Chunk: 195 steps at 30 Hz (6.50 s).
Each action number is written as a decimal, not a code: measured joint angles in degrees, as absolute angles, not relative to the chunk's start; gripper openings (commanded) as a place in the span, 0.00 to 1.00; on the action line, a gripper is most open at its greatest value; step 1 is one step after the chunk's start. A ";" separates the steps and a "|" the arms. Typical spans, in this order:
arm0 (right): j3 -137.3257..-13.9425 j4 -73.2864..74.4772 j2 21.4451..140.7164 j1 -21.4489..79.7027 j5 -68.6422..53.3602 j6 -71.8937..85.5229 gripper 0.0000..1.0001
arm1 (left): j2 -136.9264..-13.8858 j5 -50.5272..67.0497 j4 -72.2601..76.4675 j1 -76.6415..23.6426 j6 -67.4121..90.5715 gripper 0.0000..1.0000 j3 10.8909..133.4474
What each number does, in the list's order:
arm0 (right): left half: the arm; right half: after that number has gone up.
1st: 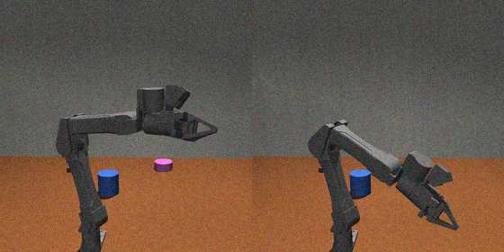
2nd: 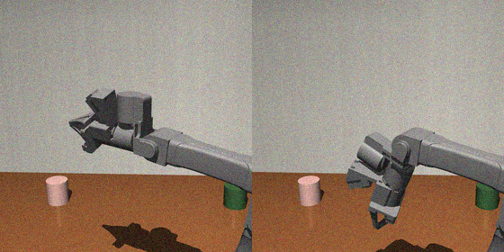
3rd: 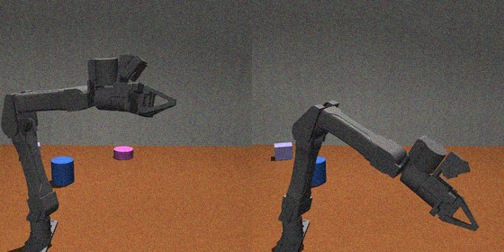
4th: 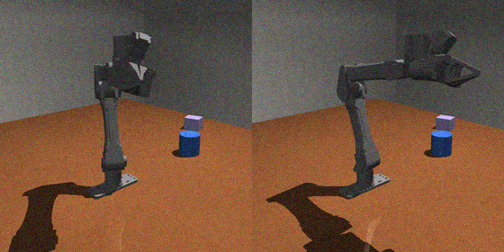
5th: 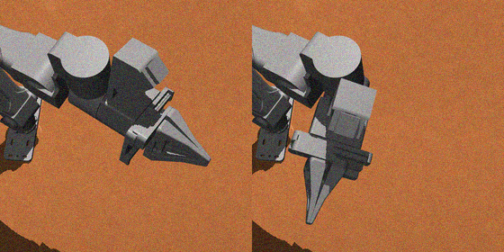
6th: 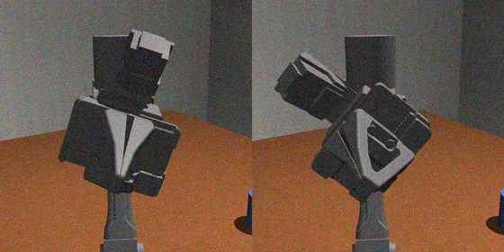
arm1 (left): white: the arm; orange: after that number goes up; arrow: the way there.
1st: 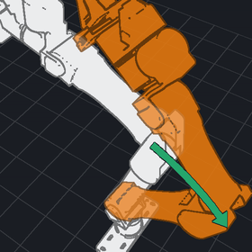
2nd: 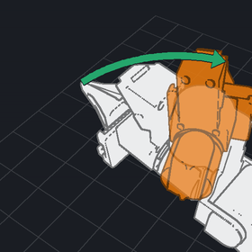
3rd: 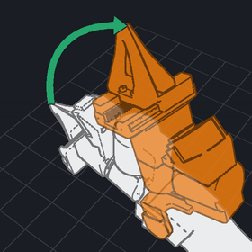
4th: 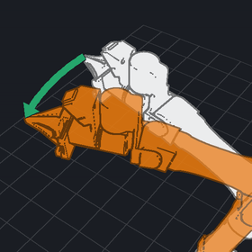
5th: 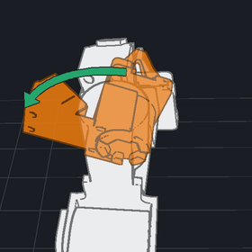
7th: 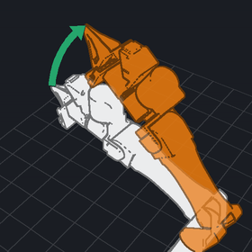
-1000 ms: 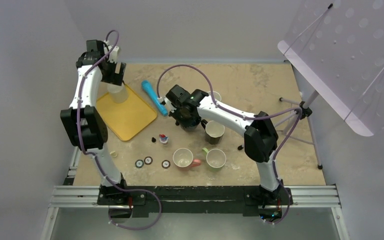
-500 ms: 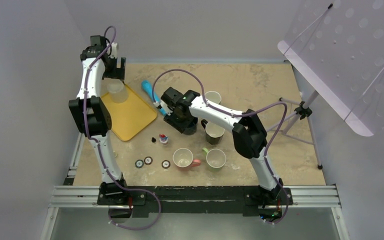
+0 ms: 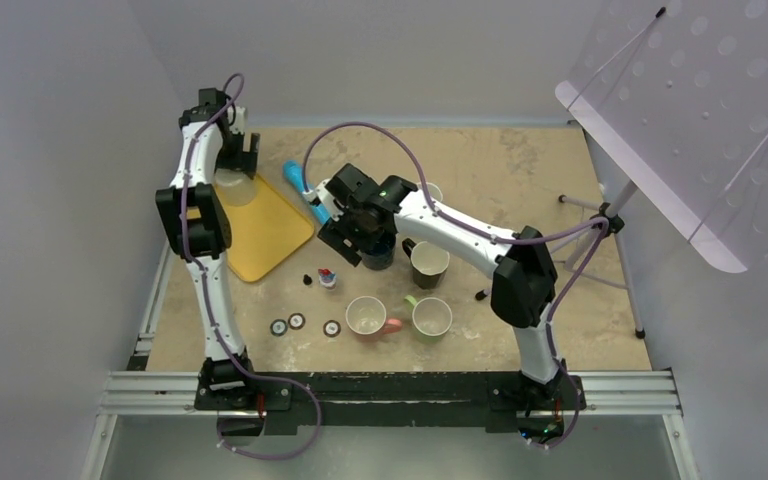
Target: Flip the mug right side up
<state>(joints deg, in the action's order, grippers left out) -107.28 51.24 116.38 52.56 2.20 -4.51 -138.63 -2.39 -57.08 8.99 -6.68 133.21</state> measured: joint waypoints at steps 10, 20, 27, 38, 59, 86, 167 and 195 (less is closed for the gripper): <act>-102.02 49.50 112.51 52.99 2.35 -4.12 0.82 | -125.32 4.73 -53.54 8.99 -15.99 0.74 109.19; -99.02 48.14 108.55 53.25 3.07 -4.12 0.82 | -107.59 12.08 -53.87 8.99 -42.00 1.00 83.42; -97.36 46.98 107.42 53.25 3.27 -4.12 0.82 | -104.22 13.41 -52.31 8.40 -51.48 1.00 78.56; -95.26 46.28 106.37 53.36 3.20 -4.08 0.83 | -101.80 12.86 -50.52 -0.34 -55.31 0.64 81.21; -92.47 42.48 102.50 53.36 2.00 -3.92 0.89 | -106.59 11.22 -56.25 -1.76 -47.00 0.00 86.91; -71.33 -22.79 85.14 52.99 -35.86 26.09 0.00 | -67.88 60.25 -47.00 -3.86 -8.25 0.99 91.74; -138.26 59.88 141.78 42.30 3.53 -16.78 0.01 | -71.35 8.80 -30.28 -1.87 -7.03 1.00 62.22; -77.06 12.62 82.48 42.22 12.03 -8.62 0.83 | -69.58 9.69 -21.78 -1.87 -2.48 1.00 53.98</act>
